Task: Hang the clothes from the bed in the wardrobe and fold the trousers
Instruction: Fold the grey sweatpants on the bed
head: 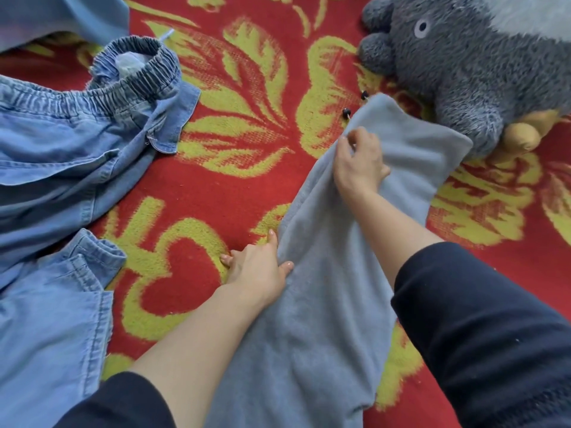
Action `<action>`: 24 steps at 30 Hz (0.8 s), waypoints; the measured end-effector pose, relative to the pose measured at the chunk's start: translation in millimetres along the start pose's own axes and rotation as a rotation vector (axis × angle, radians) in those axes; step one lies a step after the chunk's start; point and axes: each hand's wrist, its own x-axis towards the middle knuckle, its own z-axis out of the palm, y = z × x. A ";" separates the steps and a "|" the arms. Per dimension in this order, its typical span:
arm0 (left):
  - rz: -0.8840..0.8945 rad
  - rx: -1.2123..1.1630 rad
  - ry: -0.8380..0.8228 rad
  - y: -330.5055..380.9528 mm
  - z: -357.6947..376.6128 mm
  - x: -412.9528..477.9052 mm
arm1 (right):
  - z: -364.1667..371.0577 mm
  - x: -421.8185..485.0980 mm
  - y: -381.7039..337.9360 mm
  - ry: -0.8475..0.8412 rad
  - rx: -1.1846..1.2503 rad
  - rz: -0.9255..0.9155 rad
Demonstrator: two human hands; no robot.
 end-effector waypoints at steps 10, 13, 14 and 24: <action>0.019 -0.010 0.060 -4.2 5.7 6.2 | -15.3 -68.5 68.6 -0.451 -0.300 -0.203; 0.061 -0.016 0.095 -8.8 10.5 5.9 | -38.8 -121.9 99.5 -0.503 -0.368 -0.260; 0.076 -0.028 0.100 -12.3 14.3 3.2 | -45.8 -139.1 108.0 -0.522 -0.387 -0.265; 0.259 -0.423 0.175 -135.0 93.7 -92.1 | -76.1 -319.9 143.9 -0.482 -0.230 0.048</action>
